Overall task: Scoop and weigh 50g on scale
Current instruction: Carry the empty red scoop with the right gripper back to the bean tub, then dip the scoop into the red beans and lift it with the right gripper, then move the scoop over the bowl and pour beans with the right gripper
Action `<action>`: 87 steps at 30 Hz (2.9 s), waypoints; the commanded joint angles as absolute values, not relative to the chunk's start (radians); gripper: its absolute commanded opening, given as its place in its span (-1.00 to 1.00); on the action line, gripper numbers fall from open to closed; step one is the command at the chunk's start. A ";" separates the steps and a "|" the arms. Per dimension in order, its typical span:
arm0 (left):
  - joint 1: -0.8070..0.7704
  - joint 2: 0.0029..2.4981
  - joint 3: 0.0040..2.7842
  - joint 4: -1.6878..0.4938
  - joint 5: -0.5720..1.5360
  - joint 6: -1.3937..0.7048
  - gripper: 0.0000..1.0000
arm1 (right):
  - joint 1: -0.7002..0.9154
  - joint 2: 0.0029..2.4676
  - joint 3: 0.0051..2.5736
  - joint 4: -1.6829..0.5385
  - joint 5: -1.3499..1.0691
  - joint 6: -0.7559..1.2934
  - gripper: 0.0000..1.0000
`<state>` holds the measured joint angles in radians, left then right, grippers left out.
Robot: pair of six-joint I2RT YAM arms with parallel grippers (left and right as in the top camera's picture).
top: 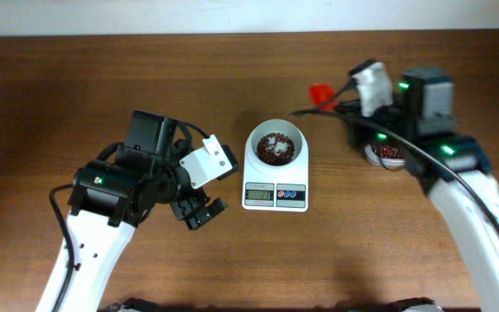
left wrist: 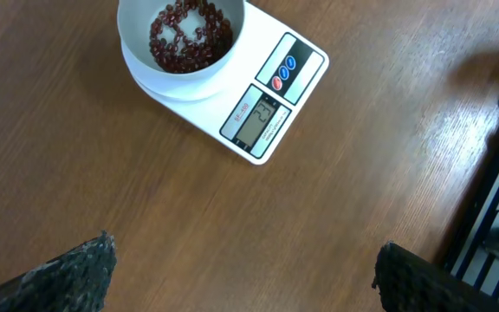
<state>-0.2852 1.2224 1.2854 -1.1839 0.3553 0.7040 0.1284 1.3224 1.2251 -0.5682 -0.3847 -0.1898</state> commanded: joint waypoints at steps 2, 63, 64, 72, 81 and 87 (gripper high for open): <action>-0.288 1.225 1.291 -1.183 0.373 0.720 0.98 | -0.026 1.266 1.242 -0.762 -0.097 -0.175 -0.92; -0.288 1.225 1.291 -1.183 0.373 0.720 0.98 | -0.132 1.702 1.243 -0.688 -1.174 -0.042 -0.92; -0.288 1.225 1.291 -1.183 0.373 0.720 0.98 | -0.101 1.702 1.243 -0.659 -1.174 -0.024 -0.92; -0.288 1.225 1.291 -1.183 0.373 0.720 0.98 | 0.056 1.702 1.243 -0.590 -0.931 -0.210 -0.92; -0.288 1.225 1.291 -1.183 0.373 0.720 0.98 | 0.067 1.702 1.243 -0.568 -0.843 -0.187 -0.92; -0.288 1.225 1.291 -1.183 0.373 0.720 0.98 | 0.073 1.702 1.243 -0.572 -0.860 -0.221 -0.92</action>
